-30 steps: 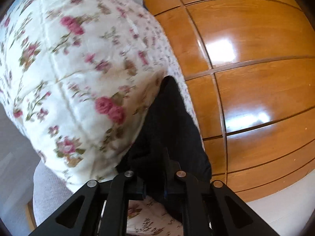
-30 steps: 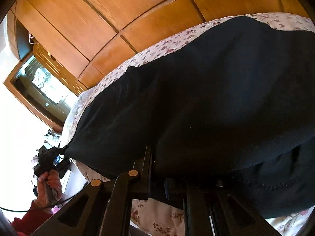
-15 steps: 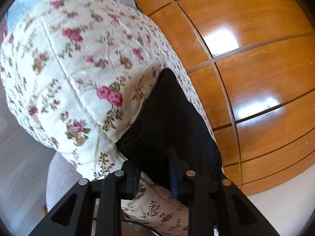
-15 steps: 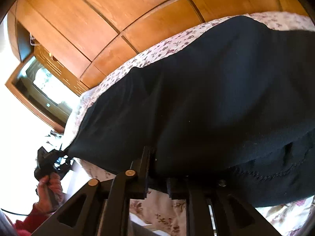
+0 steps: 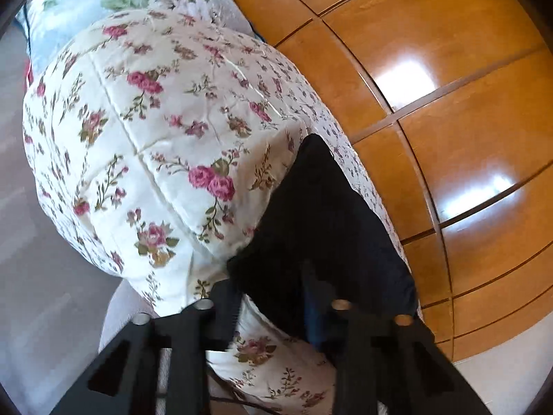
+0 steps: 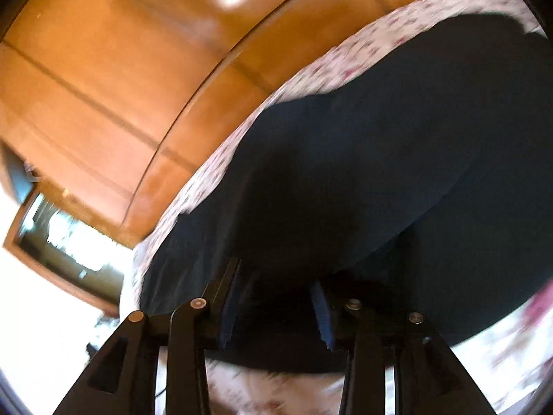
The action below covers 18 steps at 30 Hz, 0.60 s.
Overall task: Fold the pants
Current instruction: 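Lower the folded pants onto the bed and open both tools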
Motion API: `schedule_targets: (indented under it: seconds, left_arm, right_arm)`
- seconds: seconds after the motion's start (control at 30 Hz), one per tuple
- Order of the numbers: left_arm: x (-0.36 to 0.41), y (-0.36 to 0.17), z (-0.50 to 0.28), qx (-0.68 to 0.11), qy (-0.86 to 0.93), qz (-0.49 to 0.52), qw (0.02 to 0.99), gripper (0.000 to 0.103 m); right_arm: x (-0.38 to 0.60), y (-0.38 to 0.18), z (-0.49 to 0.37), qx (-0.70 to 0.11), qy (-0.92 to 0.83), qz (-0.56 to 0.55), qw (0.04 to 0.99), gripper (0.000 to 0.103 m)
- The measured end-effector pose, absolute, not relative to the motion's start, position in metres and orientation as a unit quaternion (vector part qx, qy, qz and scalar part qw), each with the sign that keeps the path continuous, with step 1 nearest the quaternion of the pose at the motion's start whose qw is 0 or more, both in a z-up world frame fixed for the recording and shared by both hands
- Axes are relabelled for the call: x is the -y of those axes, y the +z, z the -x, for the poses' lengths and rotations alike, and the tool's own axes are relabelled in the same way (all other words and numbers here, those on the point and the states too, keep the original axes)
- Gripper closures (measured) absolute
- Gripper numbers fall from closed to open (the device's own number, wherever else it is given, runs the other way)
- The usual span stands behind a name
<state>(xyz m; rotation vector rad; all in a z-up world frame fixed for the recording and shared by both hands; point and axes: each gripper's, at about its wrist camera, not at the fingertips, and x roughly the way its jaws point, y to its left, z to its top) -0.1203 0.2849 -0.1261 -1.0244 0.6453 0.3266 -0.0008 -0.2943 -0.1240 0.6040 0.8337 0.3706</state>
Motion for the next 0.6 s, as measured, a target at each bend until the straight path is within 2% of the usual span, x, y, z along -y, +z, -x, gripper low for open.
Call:
schedule_targets:
  seconds: [0.13, 0.27, 0.43, 0.6]
  left_arm:
    - [-0.291, -0.127, 0.120, -0.298, 0.160, 0.494, 0.801, 0.081]
    - [-0.292, -0.121, 0.129, -0.297, 0.185, 0.492, 0.798, 0.073]
    - [-0.286, -0.085, 0.148, -0.231, 0.271, 0.453, 0.817, 0.072]
    - [-0.261, -0.059, 0.133, -0.203, 0.244, 0.422, 0.849, 0.071]
  right_arm:
    - [0.340, -0.119, -0.015, -0.376, 0.118, -0.310, 0.865, 0.064]
    - [0.391, -0.116, -0.034, -0.347, 0.057, -0.334, 0.875, 0.064]
    - [0.440, -0.118, -0.053, -0.322, 0.020, -0.380, 0.867, 0.064]
    - [0.455, -0.117, -0.073, -0.310, -0.006, -0.387, 0.869, 0.065]
